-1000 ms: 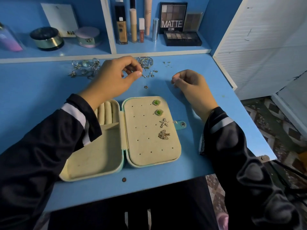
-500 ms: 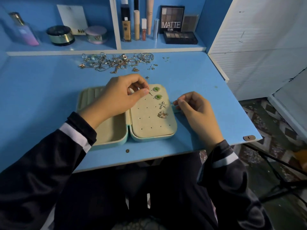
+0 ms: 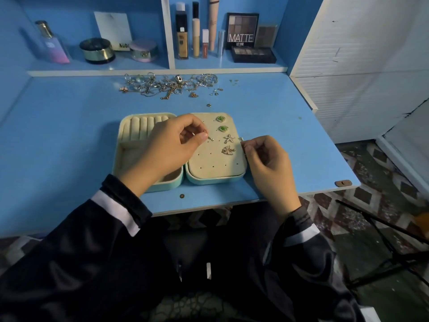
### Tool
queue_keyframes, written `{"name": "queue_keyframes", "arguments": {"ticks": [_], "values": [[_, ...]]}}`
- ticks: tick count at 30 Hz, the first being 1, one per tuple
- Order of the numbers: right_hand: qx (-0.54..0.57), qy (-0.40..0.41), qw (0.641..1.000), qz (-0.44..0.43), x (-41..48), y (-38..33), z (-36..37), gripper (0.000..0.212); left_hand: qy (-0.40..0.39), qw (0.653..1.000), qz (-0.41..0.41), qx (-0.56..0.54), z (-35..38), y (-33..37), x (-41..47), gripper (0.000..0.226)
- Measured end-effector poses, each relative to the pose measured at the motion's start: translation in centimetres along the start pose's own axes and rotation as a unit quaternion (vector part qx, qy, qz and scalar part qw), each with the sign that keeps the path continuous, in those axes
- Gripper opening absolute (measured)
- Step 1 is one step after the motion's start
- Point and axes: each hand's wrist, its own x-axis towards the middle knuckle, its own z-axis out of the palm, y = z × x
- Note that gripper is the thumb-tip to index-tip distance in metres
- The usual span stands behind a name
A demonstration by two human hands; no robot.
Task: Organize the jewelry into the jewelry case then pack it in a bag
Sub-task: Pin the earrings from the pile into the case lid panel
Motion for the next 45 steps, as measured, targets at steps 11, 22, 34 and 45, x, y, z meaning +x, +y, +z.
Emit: {"name": "queue_keyframes", "arguments": {"ticks": [11,22,34,45], "values": [[-0.023,0.023,0.999,-0.012,0.5,-0.3,1.1,0.009,0.015,1.000,-0.001,-0.008,0.0,-0.7,0.8,0.002],[-0.014,0.014,1.000,-0.007,2.3,-0.4,2.0,0.008,0.017,0.999,-0.012,-0.032,-0.7,-2.2,2.7,0.004],[0.080,0.007,0.996,-0.024,2.1,-2.2,1.6,0.009,-0.016,0.996,0.020,-0.081,-0.6,-0.9,1.8,0.008],[0.187,-0.035,0.981,-0.031,2.3,-4.0,1.5,0.009,-0.051,0.988,0.047,-0.134,-0.1,0.2,1.0,0.007]]}}
